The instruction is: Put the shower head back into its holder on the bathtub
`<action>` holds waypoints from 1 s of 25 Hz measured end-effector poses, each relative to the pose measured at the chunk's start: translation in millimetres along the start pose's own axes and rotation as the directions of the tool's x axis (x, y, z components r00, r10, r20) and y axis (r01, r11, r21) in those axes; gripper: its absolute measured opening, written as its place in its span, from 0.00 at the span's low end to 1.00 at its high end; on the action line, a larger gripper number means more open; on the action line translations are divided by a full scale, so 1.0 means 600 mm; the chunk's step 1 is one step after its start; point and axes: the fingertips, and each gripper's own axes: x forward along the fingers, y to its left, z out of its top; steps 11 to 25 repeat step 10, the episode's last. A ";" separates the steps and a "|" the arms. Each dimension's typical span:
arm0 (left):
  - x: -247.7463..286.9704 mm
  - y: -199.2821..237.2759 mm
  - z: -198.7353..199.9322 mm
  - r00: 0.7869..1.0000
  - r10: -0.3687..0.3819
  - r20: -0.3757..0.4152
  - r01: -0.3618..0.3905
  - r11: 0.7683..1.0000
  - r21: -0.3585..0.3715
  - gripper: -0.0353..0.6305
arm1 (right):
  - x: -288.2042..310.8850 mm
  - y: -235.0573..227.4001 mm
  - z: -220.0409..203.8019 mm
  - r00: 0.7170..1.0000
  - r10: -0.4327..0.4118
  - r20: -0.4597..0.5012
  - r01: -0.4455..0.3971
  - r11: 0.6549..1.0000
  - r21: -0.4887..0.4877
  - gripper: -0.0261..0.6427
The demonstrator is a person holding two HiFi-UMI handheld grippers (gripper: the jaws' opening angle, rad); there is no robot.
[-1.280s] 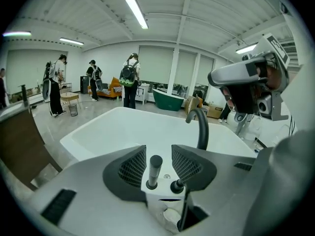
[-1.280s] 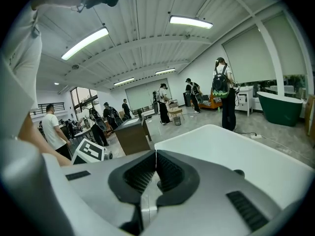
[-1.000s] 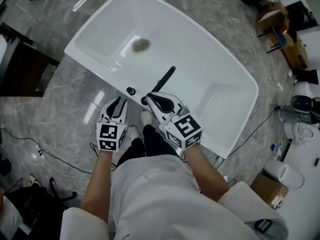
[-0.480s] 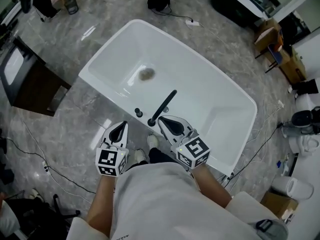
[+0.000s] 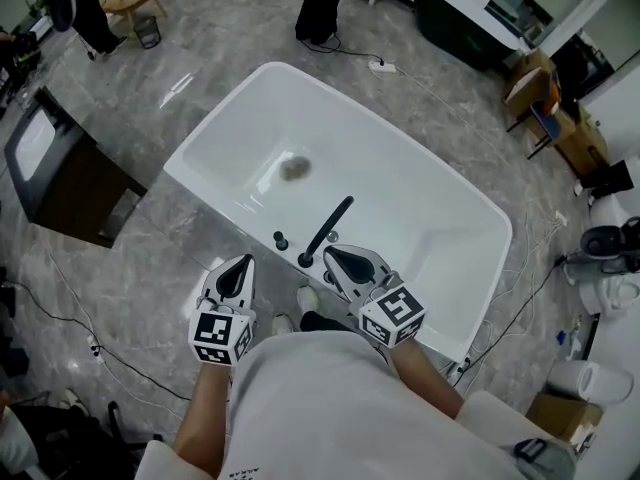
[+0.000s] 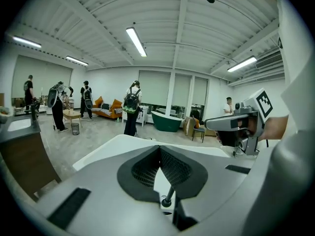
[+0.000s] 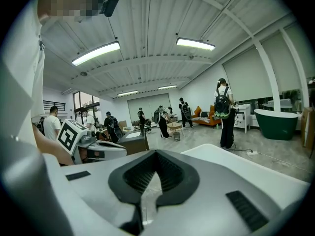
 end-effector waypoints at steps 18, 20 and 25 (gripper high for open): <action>0.015 -0.012 0.009 0.999 -0.036 0.003 0.036 0.999 0.021 0.07 | 0.003 0.003 0.003 1.000 0.005 0.001 -0.005 1.000 -0.012 0.07; 0.015 -0.012 0.009 0.999 -0.036 0.003 0.036 0.999 0.021 0.07 | 0.003 0.003 0.003 1.000 0.005 0.001 -0.005 1.000 -0.012 0.07; 0.015 -0.012 0.009 0.999 -0.036 0.003 0.036 0.999 0.021 0.07 | 0.003 0.003 0.003 1.000 0.005 0.001 -0.005 1.000 -0.012 0.07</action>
